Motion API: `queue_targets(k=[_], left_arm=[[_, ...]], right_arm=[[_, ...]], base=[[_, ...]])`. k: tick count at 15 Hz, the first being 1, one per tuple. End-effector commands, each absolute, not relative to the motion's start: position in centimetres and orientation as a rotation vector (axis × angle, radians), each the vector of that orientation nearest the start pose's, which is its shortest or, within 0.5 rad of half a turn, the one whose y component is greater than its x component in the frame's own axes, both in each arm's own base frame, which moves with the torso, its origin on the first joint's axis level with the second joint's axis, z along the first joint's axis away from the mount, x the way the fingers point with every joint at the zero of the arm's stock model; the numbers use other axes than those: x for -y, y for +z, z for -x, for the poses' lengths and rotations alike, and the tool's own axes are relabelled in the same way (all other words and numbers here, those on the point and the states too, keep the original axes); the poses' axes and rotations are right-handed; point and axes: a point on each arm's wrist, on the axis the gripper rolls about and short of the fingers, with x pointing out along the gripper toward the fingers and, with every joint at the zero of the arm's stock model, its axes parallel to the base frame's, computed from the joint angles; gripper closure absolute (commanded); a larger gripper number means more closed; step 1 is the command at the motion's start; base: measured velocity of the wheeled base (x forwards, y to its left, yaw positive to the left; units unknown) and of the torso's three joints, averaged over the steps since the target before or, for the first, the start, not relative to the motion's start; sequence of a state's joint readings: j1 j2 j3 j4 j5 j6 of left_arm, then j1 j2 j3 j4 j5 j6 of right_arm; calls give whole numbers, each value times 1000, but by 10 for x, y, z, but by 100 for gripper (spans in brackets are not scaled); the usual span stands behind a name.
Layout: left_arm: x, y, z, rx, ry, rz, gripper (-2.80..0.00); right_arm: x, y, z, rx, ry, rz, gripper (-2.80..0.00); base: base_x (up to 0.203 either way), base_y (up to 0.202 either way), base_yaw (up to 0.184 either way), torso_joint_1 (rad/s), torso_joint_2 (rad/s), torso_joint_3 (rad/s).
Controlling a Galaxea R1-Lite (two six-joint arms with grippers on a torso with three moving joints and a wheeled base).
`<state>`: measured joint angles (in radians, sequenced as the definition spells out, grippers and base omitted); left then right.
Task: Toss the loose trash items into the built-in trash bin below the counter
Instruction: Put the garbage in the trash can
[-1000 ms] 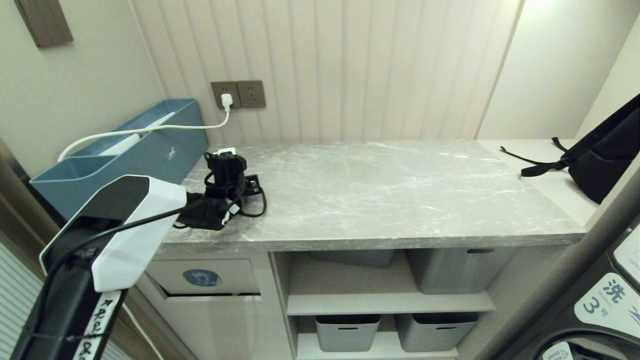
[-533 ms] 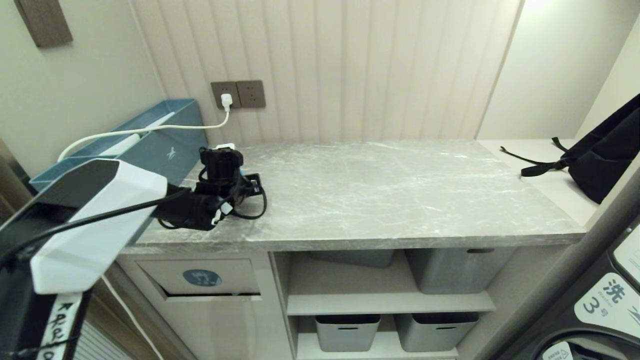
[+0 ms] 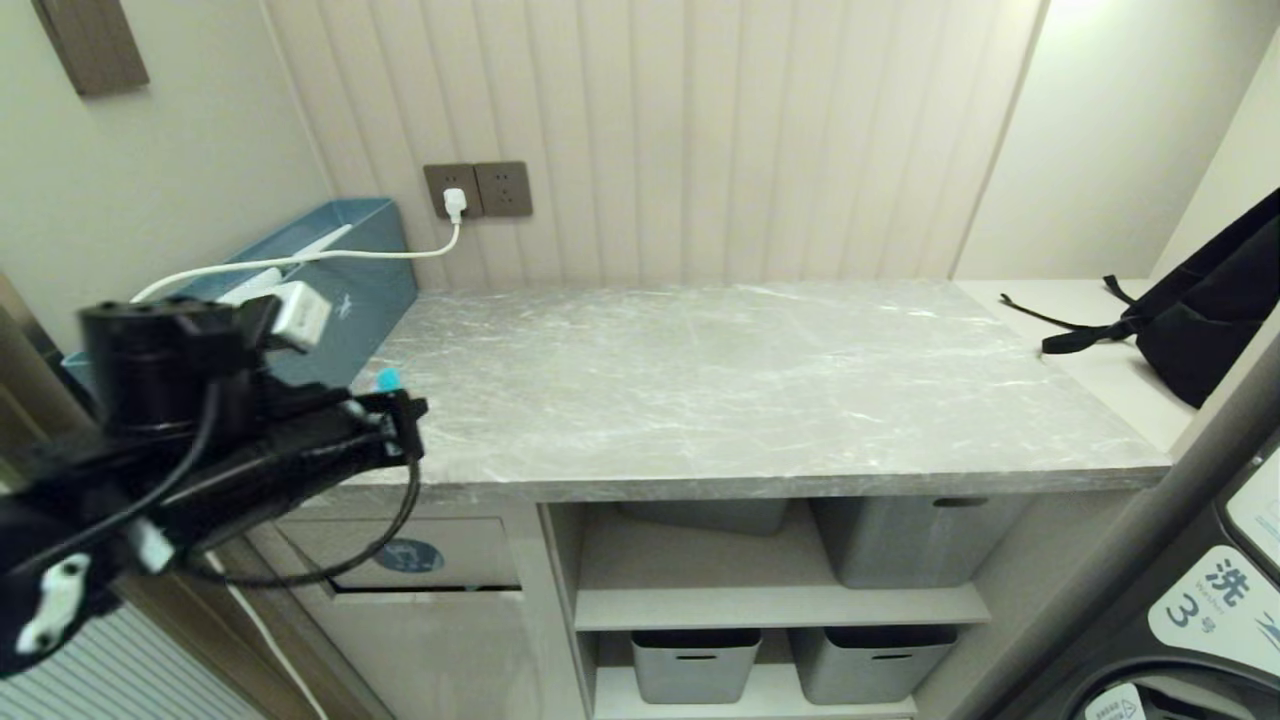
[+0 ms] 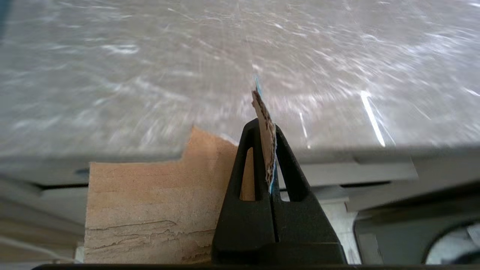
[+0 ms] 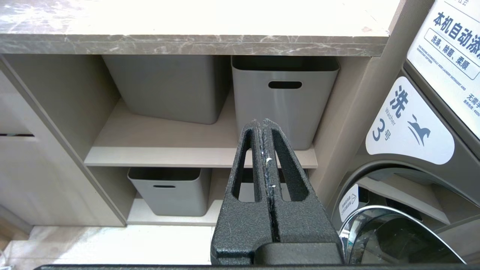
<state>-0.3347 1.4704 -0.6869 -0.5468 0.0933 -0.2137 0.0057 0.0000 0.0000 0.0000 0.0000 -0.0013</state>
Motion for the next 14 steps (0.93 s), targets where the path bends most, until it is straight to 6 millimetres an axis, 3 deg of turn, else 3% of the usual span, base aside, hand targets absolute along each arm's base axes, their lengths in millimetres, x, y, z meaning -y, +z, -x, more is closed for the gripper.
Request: queue_targets(k=[1,3,5,7,14], left_arm=[[54,228,-164,-105,-236,183,0],[42,222,-131,-120,-252,145,0],[35,205,-109,-198,-267,81,0],[33,184,-102,-274,-269,45,0],[24,138,-84,-409,-221,28,0]], right_arm=[[0,75,23,2,6,2,0],[0,75,23,2,6,2,0],[0,75,23,2,6,2,0],[0,75,23,2,6,2,0],[0,76,23,3,6,11,0]], base=[[0,0,0,0,0,0],[0,0,0,0,0,0],[0,0,0,0,0,0],[0,0,0,0,0,0],[0,0,0,0,0,0]])
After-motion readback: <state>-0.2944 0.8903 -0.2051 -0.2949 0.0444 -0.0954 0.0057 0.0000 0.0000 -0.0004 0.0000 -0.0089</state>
